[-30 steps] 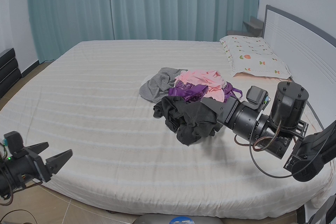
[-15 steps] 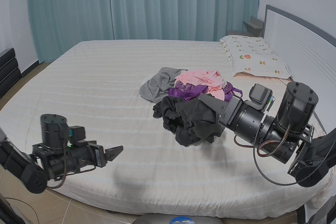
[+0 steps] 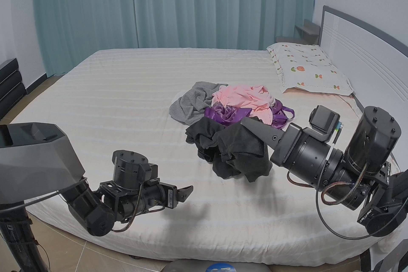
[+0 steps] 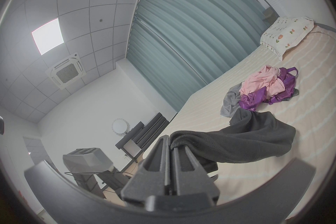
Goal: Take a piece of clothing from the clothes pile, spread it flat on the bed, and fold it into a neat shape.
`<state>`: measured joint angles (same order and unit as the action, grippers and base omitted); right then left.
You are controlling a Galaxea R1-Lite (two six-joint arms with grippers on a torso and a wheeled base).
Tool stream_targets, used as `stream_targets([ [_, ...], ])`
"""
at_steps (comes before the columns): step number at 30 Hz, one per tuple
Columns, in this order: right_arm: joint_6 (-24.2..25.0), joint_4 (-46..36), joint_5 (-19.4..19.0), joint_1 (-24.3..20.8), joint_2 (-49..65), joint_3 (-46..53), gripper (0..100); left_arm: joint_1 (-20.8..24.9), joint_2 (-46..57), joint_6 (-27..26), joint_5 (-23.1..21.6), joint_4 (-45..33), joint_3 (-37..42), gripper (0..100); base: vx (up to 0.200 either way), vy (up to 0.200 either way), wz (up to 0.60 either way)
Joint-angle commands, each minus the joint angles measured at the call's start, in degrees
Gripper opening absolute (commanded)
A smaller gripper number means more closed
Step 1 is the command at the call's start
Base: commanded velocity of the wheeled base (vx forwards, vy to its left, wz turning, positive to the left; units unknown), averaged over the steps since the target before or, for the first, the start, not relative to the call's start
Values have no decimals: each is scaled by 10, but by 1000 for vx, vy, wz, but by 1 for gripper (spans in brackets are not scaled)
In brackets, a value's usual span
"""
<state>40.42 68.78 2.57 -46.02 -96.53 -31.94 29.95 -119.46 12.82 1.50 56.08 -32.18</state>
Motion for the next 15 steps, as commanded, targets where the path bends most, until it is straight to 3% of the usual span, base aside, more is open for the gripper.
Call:
stream_targets([
  [1,-3,0,1,-17,15,3,0,7,-52,1,11,1,-53,100,0,0,0],
  [15,-4,0,0,-36,41,10,0,15,-154,1,35,-4,-214,100,0,0,0],
])
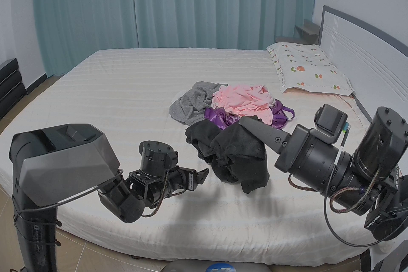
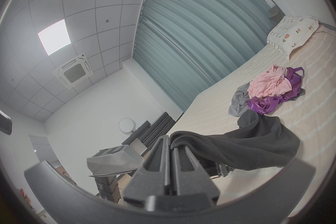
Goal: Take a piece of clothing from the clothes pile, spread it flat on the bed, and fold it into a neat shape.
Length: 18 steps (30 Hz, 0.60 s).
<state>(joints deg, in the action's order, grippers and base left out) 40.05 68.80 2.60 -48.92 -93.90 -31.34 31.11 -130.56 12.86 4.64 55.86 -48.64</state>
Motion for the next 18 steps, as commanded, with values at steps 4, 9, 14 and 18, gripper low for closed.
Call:
stream_targets([
  [4,-1,0,-1,-14,26,9,0,4,-67,1,13,-3,-96,100,0,0,0],
  [9,-3,1,-1,-20,26,11,0,4,-93,0,24,-8,-150,100,0,0,0],
  [14,-3,1,0,-20,35,8,0,0,-124,0,66,-63,-228,100,0,0,0],
  [18,-6,1,-6,-12,59,3,0,-8,-168,1,92,-77,-295,100,0,0,0],
])
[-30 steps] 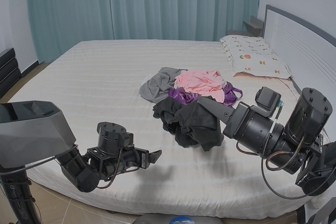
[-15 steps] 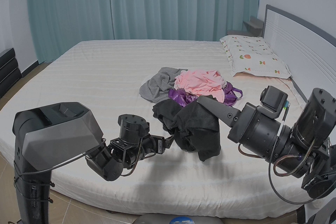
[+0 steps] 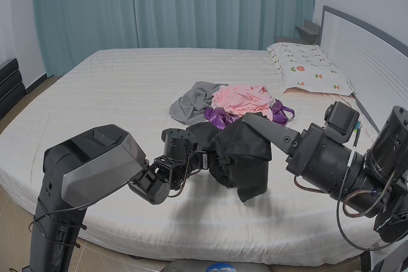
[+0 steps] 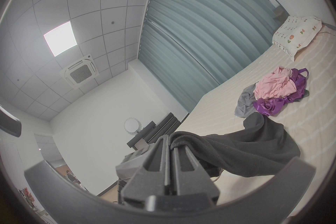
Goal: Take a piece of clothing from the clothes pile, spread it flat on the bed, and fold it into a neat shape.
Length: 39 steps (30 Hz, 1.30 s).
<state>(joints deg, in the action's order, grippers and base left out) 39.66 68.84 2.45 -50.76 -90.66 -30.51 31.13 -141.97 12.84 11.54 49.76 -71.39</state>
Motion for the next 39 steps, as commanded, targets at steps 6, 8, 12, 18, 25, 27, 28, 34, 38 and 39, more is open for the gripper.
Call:
stream_targets([
  [6,-5,1,-8,38,43,-4,0,-22,-100,2,83,-42,-131,100,0,0,0],
  [8,-5,1,-15,54,44,-5,0,-30,-108,7,88,-43,-152,100,0,0,0],
  [12,-4,0,-21,66,44,0,0,-35,-114,21,88,-44,-182,100,0,0,0],
  [18,-4,-1,-27,94,36,-3,0,-38,-115,22,88,-44,-179,0,0,0,0],
  [25,2,0,-61,162,8,-1,0,-44,-86,74,88,-29,-133,0,0,0,0],
  [27,2,-1,-66,179,-4,-1,0,-52,-53,95,84,-30,-105,0,0,0,0],
  [28,2,0,-67,188,-12,-2,0,-56,-37,103,83,-31,-88,0,0,0,0],
  [34,-34,9,-65,273,-78,-37,0,-75,80,146,81,-30,22,0,0,0,0],
  [38,-46,24,-51,302,-127,-96,0,-76,167,158,75,-29,76,0,0,0,0],
  [39,-56,29,-38,303,-135,-116,0,-75,192,165,75,-27,86,0,0,0,0],
])
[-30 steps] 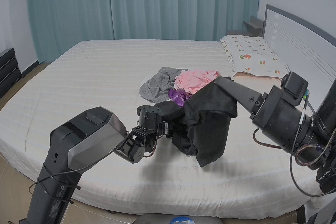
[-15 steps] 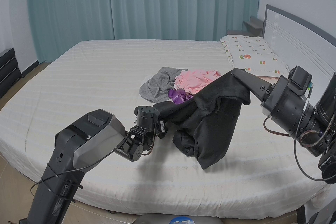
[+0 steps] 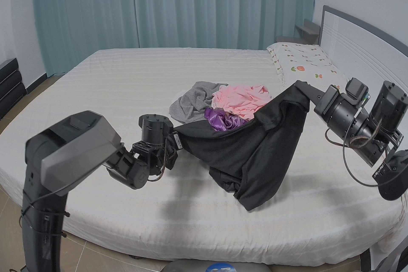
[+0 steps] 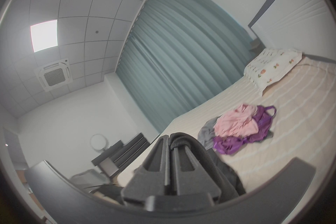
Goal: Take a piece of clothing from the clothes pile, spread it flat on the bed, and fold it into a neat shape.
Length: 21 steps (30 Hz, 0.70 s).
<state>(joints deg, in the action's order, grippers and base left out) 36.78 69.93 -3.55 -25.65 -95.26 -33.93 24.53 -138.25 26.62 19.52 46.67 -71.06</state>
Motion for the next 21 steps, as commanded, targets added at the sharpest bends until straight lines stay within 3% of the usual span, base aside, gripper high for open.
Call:
stream_targets([
  [1,-28,19,24,52,-90,-84,0,-8,158,29,-4,4,85,0,0,0,0],
  [2,-42,24,48,53,-96,-120,0,-2,200,58,-4,4,101,0,0,0,0],
  [5,-55,25,66,53,-91,-180,0,3,263,79,-4,4,109,0,0,0,0],
  [11,-112,26,59,56,-58,-196,0,3,361,77,-8,4,141,0,0,0,0],
  [17,-101,27,54,29,-74,-84,0,9,372,85,-18,3,209,0,0,0,0],
  [21,-45,61,51,28,-138,-42,0,32,346,143,-48,4,263,0,0,0,0],
])
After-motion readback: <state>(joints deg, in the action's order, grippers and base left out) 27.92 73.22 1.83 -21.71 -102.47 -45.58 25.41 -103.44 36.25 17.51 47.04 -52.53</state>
